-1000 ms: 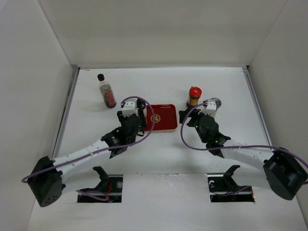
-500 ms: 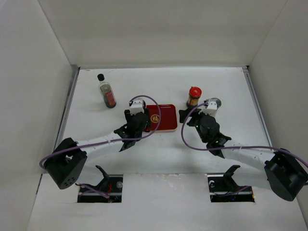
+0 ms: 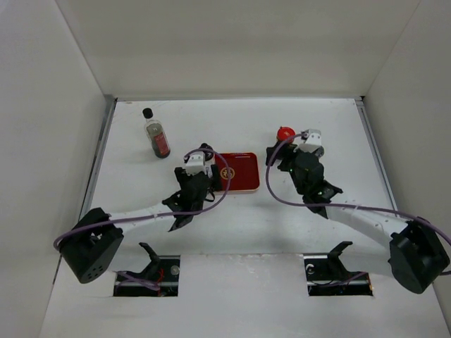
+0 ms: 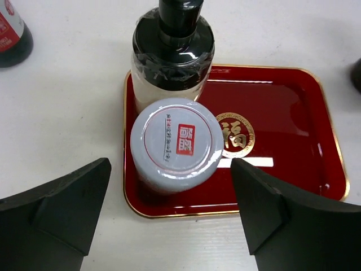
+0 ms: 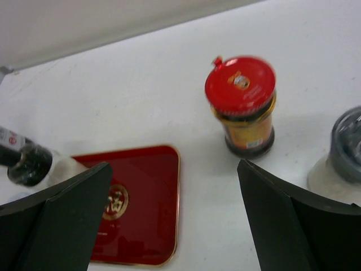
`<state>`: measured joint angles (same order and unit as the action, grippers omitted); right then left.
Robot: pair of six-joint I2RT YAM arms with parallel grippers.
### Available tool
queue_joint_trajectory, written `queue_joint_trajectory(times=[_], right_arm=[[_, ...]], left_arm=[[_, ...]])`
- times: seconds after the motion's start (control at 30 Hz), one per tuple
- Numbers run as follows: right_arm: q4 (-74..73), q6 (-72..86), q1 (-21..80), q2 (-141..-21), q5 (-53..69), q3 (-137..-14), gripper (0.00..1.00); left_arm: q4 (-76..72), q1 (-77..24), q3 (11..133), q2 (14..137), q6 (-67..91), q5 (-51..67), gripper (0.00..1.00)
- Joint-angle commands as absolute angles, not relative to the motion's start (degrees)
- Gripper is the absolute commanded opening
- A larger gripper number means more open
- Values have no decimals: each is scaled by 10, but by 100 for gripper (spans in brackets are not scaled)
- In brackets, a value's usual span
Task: Organize the condiment bottles
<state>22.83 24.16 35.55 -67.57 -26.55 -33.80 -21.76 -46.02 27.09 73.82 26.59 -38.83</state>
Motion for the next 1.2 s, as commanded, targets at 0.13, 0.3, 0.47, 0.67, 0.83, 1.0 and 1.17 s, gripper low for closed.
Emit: queue_joint_trajectory(times=[0.13,0.3,0.47,0.67,0.83,1.0,1.17], right_arm=[[100,200,290,-726,-266,-486,100],[34,175,269,-815,-269,-577,100],[14,173,249,-871,-280,-622,100],[4,170,234,-925,-287,-649,100],[26,171,227,-959,-259,-668,100],[33,171,225,-975,-249,-683,65],[75,158,239,-899,-252,-654,52]], left_arm=[[-417,-486,187,605,264,-432,100],[-498,-489,115,494,262,-482,100],[-525,-496,84,458,268,-496,100],[-551,-501,78,489,270,-499,100],[-555,-500,78,505,272,-501,100],[-560,-498,79,518,273,-506,100],[-567,-498,76,519,273,-506,100]])
